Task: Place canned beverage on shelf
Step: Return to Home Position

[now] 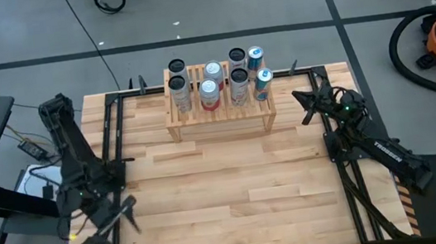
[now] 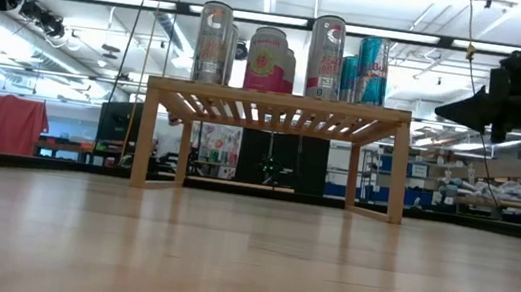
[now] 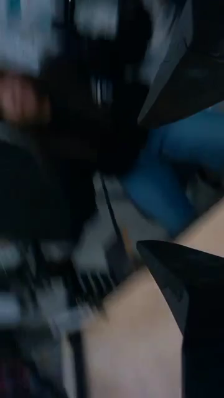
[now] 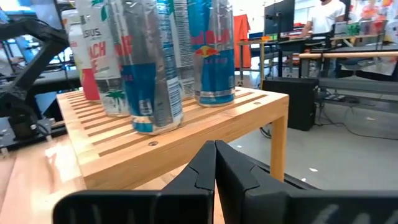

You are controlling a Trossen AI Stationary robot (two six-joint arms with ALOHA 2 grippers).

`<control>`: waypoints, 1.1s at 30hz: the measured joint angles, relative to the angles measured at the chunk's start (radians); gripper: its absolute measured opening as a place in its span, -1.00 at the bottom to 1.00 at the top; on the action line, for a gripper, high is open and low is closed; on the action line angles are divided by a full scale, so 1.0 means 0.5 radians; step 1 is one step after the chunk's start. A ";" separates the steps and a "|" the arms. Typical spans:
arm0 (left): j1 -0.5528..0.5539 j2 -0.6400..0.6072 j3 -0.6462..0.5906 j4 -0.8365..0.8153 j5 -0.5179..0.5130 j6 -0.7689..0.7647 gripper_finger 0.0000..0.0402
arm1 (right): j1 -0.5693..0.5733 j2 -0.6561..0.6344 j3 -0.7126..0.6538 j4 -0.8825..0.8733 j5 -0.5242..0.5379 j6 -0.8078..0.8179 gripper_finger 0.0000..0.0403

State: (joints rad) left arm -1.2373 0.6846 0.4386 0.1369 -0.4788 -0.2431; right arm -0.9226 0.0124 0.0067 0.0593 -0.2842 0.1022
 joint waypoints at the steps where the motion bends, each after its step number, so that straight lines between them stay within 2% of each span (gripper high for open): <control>1: 0.001 -0.013 -0.061 0.141 0.135 0.088 0.56 | 0.000 0.000 0.001 0.000 -0.013 -0.001 -0.93; 3: 0.000 -0.031 -0.160 0.320 0.312 0.210 0.56 | 0.000 0.000 0.001 0.000 -0.029 -0.001 -0.93; 10: 0.029 -0.090 -0.462 0.495 0.369 0.225 0.56 | 0.000 0.000 0.001 0.060 -0.156 0.021 -0.93; 17: 0.072 -0.286 -0.708 0.693 0.733 0.356 0.56 | 0.000 0.000 0.001 0.065 -0.158 0.068 -0.93; 26: 0.142 -0.481 -0.765 0.588 0.740 0.396 0.56 | 0.000 0.001 0.001 0.075 -0.158 0.073 -0.93; 33: 0.231 -0.738 -0.765 0.549 0.736 0.439 0.56 | 0.000 0.001 0.001 0.064 -0.168 0.073 -0.93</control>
State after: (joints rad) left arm -1.1217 0.3157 0.0559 0.4113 -0.1109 -0.0236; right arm -0.9226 0.0128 0.0071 0.0911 -0.3684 0.1386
